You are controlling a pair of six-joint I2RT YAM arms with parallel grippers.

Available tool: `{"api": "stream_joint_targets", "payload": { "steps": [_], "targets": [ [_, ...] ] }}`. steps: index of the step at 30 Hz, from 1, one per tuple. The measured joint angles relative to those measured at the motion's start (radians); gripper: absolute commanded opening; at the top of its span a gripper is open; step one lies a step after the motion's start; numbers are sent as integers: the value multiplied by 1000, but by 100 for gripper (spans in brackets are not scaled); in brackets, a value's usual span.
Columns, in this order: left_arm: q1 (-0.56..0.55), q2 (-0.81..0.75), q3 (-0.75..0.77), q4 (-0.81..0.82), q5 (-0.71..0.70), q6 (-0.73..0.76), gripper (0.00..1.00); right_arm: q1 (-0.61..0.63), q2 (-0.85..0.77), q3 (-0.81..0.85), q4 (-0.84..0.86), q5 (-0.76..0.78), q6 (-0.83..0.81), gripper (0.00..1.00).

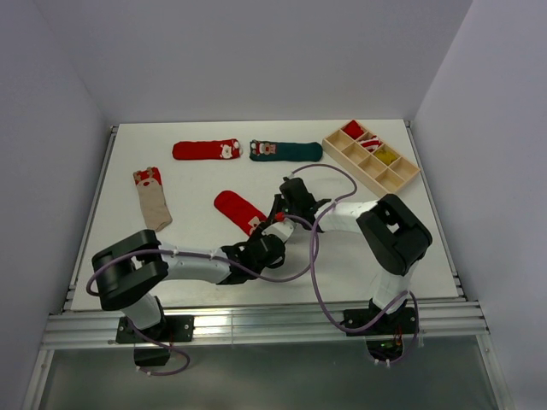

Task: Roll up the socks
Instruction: Roll the sock at the center of the board.

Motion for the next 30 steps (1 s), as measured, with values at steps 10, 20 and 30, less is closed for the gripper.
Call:
{"api": "stream_joint_targets", "payload": {
  "steps": [10, 20, 30],
  "targets": [
    [0, 98, 55, -8, -29, 17, 44, -11, 9, 0, 10, -30, 4, 16],
    [0, 169, 119, -48, -95, 9, 46, -18, 18, 0, 25, -55, 8, 16],
    [2, 196, 165, -116, -115, -34, 44, -32, 25, 1, 29, -86, 14, 15]
  ]
}}
